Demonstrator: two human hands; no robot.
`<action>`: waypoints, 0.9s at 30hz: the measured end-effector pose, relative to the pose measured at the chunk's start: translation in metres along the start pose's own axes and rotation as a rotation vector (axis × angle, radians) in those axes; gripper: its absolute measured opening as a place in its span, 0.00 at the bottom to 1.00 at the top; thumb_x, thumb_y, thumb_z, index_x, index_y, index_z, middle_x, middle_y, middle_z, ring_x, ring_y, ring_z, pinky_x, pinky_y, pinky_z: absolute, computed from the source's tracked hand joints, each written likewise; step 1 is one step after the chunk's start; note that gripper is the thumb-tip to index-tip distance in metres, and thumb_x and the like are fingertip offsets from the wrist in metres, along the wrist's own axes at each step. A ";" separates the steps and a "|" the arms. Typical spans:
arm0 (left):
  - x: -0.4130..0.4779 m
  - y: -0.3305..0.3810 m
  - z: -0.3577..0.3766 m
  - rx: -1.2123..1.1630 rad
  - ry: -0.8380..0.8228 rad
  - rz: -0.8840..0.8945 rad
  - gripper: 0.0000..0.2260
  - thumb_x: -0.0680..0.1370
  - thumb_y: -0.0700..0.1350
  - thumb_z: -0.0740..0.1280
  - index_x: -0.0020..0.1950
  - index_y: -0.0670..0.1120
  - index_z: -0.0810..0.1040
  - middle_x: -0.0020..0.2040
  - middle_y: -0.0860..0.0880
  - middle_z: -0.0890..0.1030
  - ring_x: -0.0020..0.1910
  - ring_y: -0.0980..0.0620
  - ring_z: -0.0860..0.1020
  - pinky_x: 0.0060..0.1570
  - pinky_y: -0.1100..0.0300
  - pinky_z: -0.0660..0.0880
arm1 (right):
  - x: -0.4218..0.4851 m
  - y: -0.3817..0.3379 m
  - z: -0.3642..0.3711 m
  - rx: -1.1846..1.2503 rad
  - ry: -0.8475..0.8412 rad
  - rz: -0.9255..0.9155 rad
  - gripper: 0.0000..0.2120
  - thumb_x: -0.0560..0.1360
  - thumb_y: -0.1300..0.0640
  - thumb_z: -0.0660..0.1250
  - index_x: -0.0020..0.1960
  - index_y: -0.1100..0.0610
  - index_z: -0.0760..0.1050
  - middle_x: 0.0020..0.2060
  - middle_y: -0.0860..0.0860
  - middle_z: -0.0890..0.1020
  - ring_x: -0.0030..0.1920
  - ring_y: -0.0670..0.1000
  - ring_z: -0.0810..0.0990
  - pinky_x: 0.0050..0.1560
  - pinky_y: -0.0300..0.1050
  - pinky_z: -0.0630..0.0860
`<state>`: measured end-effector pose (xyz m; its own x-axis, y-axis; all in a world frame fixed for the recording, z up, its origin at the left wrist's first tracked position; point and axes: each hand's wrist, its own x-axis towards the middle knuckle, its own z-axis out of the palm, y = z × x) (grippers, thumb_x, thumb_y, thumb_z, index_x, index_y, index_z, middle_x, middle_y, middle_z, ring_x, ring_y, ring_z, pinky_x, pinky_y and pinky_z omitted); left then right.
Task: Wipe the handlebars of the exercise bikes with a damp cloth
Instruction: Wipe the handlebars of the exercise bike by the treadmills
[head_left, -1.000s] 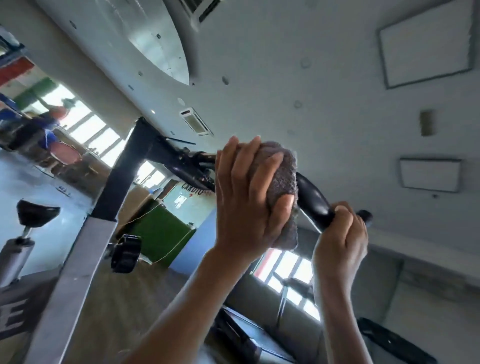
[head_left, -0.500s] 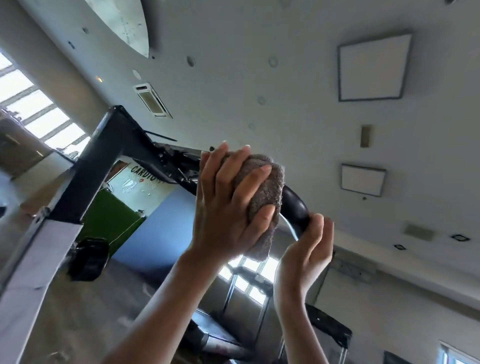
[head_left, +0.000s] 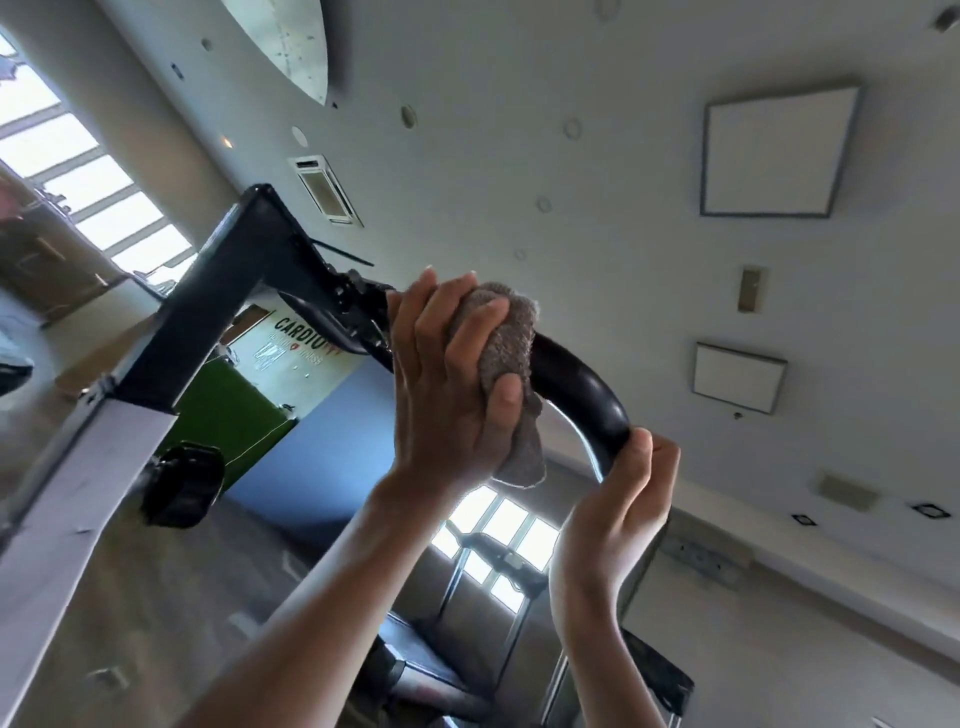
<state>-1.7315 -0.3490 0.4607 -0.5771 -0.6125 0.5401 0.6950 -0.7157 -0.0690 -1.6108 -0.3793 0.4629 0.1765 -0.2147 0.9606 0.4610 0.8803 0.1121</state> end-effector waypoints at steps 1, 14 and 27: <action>-0.003 0.010 0.003 -0.005 0.005 0.013 0.19 0.82 0.54 0.48 0.65 0.44 0.65 0.68 0.43 0.65 0.70 0.35 0.62 0.67 0.32 0.60 | 0.000 0.001 0.000 -0.010 -0.005 0.005 0.12 0.76 0.43 0.53 0.36 0.45 0.65 0.32 0.49 0.71 0.38 0.58 0.69 0.47 0.69 0.69; 0.010 0.025 -0.013 0.325 -0.186 0.444 0.17 0.79 0.51 0.53 0.62 0.42 0.70 0.62 0.41 0.70 0.61 0.34 0.69 0.61 0.32 0.66 | 0.011 0.009 -0.026 0.135 -0.284 -0.112 0.09 0.79 0.52 0.53 0.46 0.51 0.71 0.38 0.41 0.72 0.41 0.43 0.71 0.50 0.55 0.68; 0.018 0.109 0.007 0.978 -0.837 0.808 0.16 0.77 0.53 0.57 0.46 0.47 0.82 0.40 0.47 0.80 0.40 0.43 0.75 0.43 0.52 0.68 | 0.063 0.109 -0.029 -0.147 -0.238 -0.244 0.21 0.82 0.52 0.50 0.40 0.54 0.77 0.39 0.47 0.77 0.50 0.57 0.77 0.66 0.55 0.61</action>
<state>-1.6633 -0.4353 0.4685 0.2544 -0.1181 0.9599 0.8924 0.4111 -0.1860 -1.5247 -0.3091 0.5280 -0.1535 -0.2912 0.9443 0.5879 0.7412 0.3242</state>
